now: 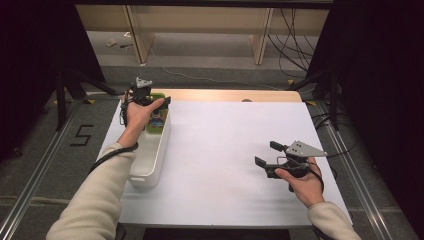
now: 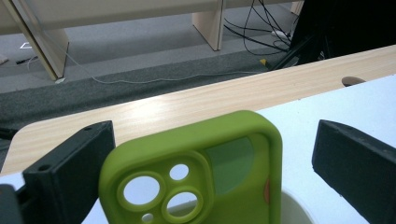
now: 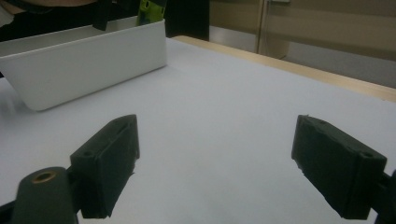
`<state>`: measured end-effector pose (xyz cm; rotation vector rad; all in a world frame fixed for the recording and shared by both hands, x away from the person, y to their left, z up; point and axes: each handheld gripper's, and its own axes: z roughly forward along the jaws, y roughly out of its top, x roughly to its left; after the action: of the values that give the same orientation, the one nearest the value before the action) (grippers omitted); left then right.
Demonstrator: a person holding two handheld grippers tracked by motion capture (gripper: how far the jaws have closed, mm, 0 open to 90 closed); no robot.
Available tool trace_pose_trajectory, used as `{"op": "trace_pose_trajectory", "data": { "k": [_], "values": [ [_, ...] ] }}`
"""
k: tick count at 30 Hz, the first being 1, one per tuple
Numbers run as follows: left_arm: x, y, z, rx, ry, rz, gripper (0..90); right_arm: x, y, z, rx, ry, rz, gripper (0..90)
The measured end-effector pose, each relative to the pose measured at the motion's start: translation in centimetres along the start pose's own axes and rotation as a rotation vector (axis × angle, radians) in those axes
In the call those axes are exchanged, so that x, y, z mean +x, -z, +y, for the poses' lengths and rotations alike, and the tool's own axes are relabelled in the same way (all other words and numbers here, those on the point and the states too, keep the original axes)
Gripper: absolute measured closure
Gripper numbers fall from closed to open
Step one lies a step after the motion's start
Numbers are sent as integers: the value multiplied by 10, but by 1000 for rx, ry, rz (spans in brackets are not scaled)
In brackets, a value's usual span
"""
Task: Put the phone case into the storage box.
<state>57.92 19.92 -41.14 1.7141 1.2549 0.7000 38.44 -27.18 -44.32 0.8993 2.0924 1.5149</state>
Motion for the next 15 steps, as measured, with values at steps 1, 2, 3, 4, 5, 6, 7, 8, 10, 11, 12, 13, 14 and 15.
{"op": "trace_pose_trajectory", "data": {
  "k": [1,2,3,4,5,6,7,8,10,11,12,13,14,15],
  "values": [
    [0,0,1,-4,1,1,0,0,0,0,0,0,0,162],
    [0,1,2,-7,-2,3,0,0,0,0,1,0,1,162],
    [0,2,3,-9,-7,4,0,0,0,0,2,0,2,162],
    [0,2,4,-13,-7,6,0,0,0,0,2,0,2,162],
    [0,3,5,-14,-12,5,0,0,0,0,1,0,4,162],
    [0,4,6,-18,-11,7,0,0,0,0,0,-1,3,162],
    [-1,4,6,-19,-10,9,0,0,0,0,0,-1,2,162],
    [-1,5,7,-21,-11,14,0,0,0,0,1,-2,2,162],
    [-2,7,8,-24,-15,16,0,0,0,0,2,-1,3,162],
    [-2,8,9,-28,-14,18,0,0,0,0,3,-1,3,162],
    [-3,9,9,-30,-15,18,0,0,0,0,3,-1,3,162],
    [-4,9,10,-33,-17,17,0,0,0,0,3,-1,3,162],
    [-4,10,11,-34,-20,14,0,0,0,0,3,-1,3,162],
    [-5,11,12,-33,-21,17,0,0,-1,0,3,-1,3,162]
  ]
}}
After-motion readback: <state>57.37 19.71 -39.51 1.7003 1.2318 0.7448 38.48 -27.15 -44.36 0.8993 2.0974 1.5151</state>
